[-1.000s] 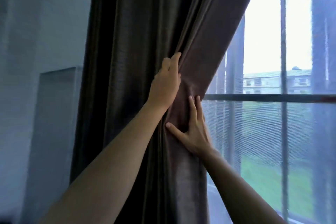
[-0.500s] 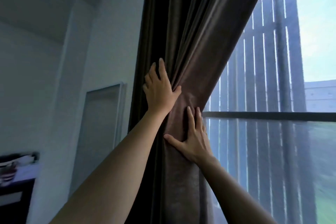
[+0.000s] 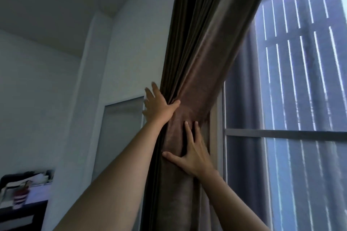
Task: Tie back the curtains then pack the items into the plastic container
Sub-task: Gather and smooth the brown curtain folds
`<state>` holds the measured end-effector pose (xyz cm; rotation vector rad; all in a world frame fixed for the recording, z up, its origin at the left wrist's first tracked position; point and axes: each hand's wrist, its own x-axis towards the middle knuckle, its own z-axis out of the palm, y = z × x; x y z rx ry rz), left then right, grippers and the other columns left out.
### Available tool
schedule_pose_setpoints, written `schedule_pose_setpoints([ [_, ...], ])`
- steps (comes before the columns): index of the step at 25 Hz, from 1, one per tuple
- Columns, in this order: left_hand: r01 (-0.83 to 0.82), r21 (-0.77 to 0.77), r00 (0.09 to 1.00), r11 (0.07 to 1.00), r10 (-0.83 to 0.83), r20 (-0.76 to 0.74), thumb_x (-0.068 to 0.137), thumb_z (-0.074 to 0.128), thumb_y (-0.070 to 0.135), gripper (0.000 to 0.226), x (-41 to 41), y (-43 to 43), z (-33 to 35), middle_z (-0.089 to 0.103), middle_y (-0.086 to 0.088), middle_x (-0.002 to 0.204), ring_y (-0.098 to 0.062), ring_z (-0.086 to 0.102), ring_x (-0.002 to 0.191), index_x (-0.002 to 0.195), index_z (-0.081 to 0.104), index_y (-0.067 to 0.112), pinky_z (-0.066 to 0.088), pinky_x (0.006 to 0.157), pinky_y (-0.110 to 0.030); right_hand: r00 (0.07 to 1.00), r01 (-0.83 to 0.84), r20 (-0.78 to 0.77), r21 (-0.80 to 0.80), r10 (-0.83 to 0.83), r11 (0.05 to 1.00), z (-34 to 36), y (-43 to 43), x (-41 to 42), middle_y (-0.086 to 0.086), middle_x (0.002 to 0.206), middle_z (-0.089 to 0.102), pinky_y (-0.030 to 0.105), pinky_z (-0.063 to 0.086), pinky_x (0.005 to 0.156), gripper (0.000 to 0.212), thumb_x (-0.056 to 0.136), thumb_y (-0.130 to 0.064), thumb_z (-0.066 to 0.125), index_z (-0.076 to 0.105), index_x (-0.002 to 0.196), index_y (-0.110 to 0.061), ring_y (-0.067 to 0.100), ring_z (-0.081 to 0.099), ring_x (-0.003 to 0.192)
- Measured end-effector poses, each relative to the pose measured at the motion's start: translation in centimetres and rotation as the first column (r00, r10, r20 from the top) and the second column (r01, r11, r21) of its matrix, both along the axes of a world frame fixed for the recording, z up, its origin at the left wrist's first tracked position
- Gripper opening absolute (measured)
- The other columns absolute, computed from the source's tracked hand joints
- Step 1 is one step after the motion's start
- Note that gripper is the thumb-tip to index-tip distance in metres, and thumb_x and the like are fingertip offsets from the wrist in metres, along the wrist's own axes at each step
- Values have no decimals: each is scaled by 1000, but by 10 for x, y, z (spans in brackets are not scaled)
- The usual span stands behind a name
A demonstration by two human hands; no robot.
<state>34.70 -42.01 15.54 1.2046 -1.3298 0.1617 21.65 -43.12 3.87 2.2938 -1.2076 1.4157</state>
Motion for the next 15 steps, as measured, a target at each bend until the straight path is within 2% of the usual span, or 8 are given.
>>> schedule_pose_setpoints([
  [2,128,72,991,989,-124,-59,78,68,46,104,22,-28,-7,16,-9,157,-31,28,140,149,-4,21,28,111,-54,997,-14,-71,83,20,996,2,-21,11,-1,157,-23,35,15,117,121,58,-81,57,-7,149,-35,19,-4,147],
  [3,187,104,980,977,-178,-88,78,68,43,98,30,-38,-16,30,-10,153,-31,39,134,150,5,19,35,108,-49,994,-34,-102,137,49,990,3,-30,12,-1,157,-22,32,13,116,115,63,-77,59,-4,150,-34,19,-3,147],
  [5,225,122,971,967,-212,-115,79,68,40,76,38,-48,-37,51,-10,138,-29,53,121,141,31,16,46,99,-40,989,-132,-50,166,142,977,8,-40,9,0,160,-6,24,13,113,86,84,-58,55,7,150,-29,20,7,147],
  [6,235,100,968,967,-222,-119,80,69,39,66,40,-49,-47,57,-8,131,-28,57,115,135,41,16,48,95,-35,987,-160,18,91,159,983,12,-41,6,2,160,6,21,14,110,72,91,-51,46,14,150,-26,20,14,146],
  [8,305,36,946,952,-299,-126,79,71,37,55,39,-45,-61,63,-5,121,-23,62,107,125,51,16,49,86,-28,982,-83,151,-174,110,981,23,-36,2,3,156,22,24,19,111,61,93,-47,33,24,148,-23,20,25,142],
  [10,402,-12,908,916,-400,-122,77,74,36,54,33,-34,-72,64,0,112,-16,62,100,123,53,17,49,76,-18,978,57,209,-362,21,930,47,-27,0,3,158,18,36,18,116,60,93,-51,28,24,148,-27,21,19,144],
  [11,435,-30,892,900,-435,-119,77,74,35,53,28,-29,-77,63,4,108,-12,61,97,123,53,18,47,71,-13,975,114,222,-401,-25,909,63,-23,-1,3,159,12,41,13,118,62,92,-54,26,21,148,-29,23,12,146],
  [15,438,-127,883,890,-453,-127,79,72,34,41,18,-19,-91,62,13,94,0,60,84,114,58,20,45,66,-5,965,236,204,-403,-164,884,132,-8,-2,9,159,-11,43,-4,116,73,88,-64,29,1,149,-35,28,-10,146],
])
